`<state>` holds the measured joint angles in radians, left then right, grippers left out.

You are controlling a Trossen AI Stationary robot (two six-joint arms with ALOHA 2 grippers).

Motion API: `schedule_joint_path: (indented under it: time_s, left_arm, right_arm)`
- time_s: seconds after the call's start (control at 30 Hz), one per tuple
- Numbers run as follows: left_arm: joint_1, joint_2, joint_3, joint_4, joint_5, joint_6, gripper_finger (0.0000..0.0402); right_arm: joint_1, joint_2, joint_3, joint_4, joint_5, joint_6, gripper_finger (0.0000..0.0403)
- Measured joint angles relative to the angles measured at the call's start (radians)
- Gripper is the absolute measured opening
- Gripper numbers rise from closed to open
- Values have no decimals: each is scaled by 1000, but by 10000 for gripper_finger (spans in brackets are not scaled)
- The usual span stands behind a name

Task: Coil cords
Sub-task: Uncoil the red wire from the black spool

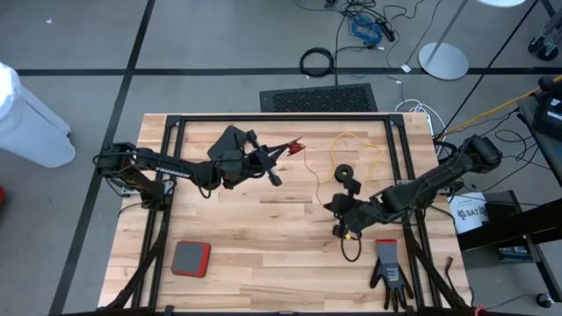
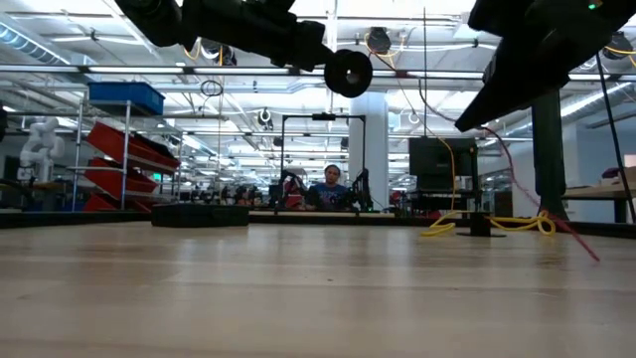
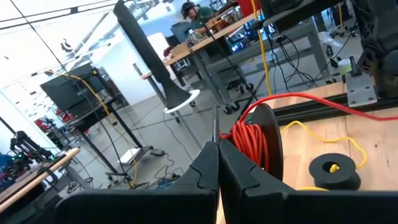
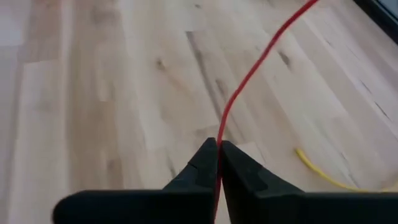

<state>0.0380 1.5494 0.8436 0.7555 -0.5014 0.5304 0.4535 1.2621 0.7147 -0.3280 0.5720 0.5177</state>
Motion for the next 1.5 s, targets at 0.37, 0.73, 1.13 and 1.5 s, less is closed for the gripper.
schedule_joint_path:
  time_s: [0.37,0.73,1.13,1.5]
  left_arm:
    - [0,0,0,-1,0,2,0]
    - [0,0,0,-5,0,2,0]
    - [-1,0,0,-6,19,2,0]
    - [-1,0,0,-9,19,0,0]
  right_arm:
    - [58,0,0,-36,117,68,146]
    - [39,0,0,197,483,-208,153]
    - [-163,0,0,517,335,-520,144]
    - [-281,0,0,618,151,-560,144]
